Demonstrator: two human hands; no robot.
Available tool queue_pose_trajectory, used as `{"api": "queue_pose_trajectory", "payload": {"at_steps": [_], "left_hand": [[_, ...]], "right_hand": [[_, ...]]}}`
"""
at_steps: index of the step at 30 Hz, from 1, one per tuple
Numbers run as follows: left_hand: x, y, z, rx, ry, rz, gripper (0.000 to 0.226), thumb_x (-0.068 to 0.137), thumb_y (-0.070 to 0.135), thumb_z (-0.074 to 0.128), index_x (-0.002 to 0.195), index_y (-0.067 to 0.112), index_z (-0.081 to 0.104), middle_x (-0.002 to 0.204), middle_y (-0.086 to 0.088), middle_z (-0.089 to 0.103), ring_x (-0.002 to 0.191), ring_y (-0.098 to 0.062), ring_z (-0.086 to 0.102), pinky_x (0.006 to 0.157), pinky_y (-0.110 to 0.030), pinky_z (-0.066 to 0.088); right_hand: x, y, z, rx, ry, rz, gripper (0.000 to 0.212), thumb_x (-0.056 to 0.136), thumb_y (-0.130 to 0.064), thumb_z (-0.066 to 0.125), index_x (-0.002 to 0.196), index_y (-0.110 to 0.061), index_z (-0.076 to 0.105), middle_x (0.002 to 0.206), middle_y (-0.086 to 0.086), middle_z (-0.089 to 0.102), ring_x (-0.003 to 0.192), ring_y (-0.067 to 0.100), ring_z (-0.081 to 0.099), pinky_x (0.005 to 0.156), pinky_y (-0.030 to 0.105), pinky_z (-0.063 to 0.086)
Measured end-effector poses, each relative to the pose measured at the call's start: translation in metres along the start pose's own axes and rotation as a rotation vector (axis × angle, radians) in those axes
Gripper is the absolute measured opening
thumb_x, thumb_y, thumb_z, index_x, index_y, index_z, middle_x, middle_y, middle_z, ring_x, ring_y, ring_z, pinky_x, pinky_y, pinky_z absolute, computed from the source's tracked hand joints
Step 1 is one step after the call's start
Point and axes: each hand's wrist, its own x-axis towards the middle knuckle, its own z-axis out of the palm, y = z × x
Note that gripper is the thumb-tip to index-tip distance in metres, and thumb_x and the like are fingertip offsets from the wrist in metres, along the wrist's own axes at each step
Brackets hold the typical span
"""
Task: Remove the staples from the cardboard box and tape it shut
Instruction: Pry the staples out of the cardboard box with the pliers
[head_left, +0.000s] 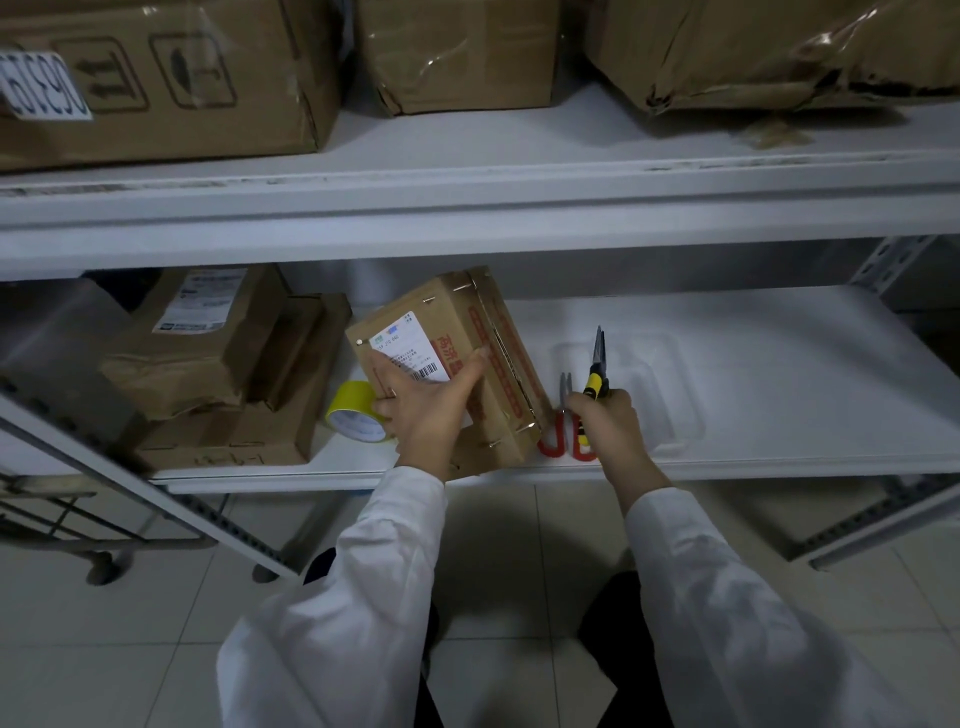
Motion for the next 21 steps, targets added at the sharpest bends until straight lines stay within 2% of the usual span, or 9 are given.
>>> {"api": "queue_pose_trajectory", "payload": {"at_steps": [2,4,6,8,12,15,17,19,21], "left_hand": [[0.002,-0.001,0.001,-0.026,0.005,0.007,0.132,0.048,0.064,0.077,0.147,0.034,-0.005,0.151,-0.007,0.022,0.137,-0.031,0.02,0.111,-0.049,0.022],[0.004,-0.001,0.001,-0.12,0.018,0.026,0.132,0.042,0.067,0.077,0.146,0.038,0.002,0.148,-0.002,0.03,0.135,-0.029,0.029,0.112,-0.048,0.028],[0.001,0.0,0.0,-0.288,0.012,0.002,0.131,0.034,0.068,0.076,0.143,0.038,0.012,0.137,0.001,0.046,0.125,-0.024,0.045,0.107,-0.046,0.038],[-0.005,-0.001,-0.002,-0.477,-0.011,-0.056,0.123,0.037,0.061,0.079,0.141,0.034,0.018,0.125,0.003,0.055,0.113,-0.02,0.055,0.1,-0.045,0.045],[-0.016,-0.005,-0.004,-0.693,0.0,-0.261,0.098,0.055,0.053,0.08,0.134,0.033,0.026,0.12,-0.001,0.057,0.107,-0.026,0.056,0.097,-0.056,0.043],[-0.027,-0.002,-0.006,-0.749,-0.02,-0.424,0.112,0.03,0.064,0.081,0.128,0.034,0.035,0.114,-0.001,0.061,0.107,-0.031,0.056,0.095,-0.067,0.036],[-0.026,-0.005,-0.004,-0.697,-0.077,-0.509,0.117,0.014,0.071,0.079,0.121,0.034,0.047,0.111,-0.002,0.064,0.109,-0.035,0.055,0.089,-0.07,0.036],[-0.022,-0.01,-0.001,-0.612,-0.087,-0.618,0.124,0.006,0.072,0.076,0.121,0.032,0.048,0.115,-0.006,0.059,0.111,-0.041,0.048,0.084,-0.073,0.031],[-0.018,-0.015,0.004,-0.551,-0.071,-0.671,0.133,-0.001,0.073,0.074,0.121,0.03,0.047,0.117,-0.007,0.056,0.108,-0.042,0.045,0.08,-0.073,0.034]], "right_hand": [[-0.003,-0.004,-0.003,0.014,0.0,-0.085,0.02,0.079,-0.015,0.064,0.09,-0.011,0.047,0.096,0.012,0.057,0.082,0.025,0.058,0.06,0.028,0.046],[-0.011,-0.012,-0.007,0.075,-0.043,-0.144,0.024,0.081,-0.012,0.061,0.099,-0.011,0.046,0.087,0.005,0.053,0.087,0.026,0.057,0.073,0.033,0.048],[-0.02,-0.02,-0.011,0.146,-0.099,-0.205,0.026,0.083,-0.012,0.058,0.105,-0.014,0.046,0.084,0.001,0.05,0.085,0.022,0.054,0.07,0.031,0.045],[-0.029,-0.026,-0.015,0.157,-0.152,-0.246,0.031,0.08,-0.014,0.058,0.109,-0.019,0.047,0.089,0.0,0.051,0.085,0.019,0.054,0.067,0.029,0.043],[-0.041,-0.026,-0.012,0.157,-0.166,-0.206,0.029,0.075,-0.01,0.057,0.103,-0.019,0.051,0.094,0.011,0.056,0.086,0.024,0.055,0.071,0.033,0.047],[-0.054,-0.023,-0.006,0.207,-0.183,-0.135,0.023,0.09,-0.012,0.057,0.109,-0.02,0.047,0.095,0.004,0.058,0.083,0.016,0.056,0.067,0.028,0.046],[-0.059,-0.019,-0.003,0.279,-0.212,-0.154,0.031,0.087,-0.015,0.063,0.114,-0.016,0.048,0.101,0.002,0.061,0.093,0.02,0.059,0.07,0.028,0.046],[-0.064,-0.015,-0.003,0.335,-0.237,-0.197,0.041,0.081,-0.012,0.07,0.116,-0.016,0.049,0.109,0.003,0.062,0.099,0.022,0.061,0.069,0.028,0.049],[-0.064,-0.013,-0.003,0.313,-0.249,-0.234,0.05,0.076,-0.009,0.075,0.115,-0.022,0.047,0.108,-0.001,0.062,0.096,0.018,0.062,0.062,0.023,0.05]]}}
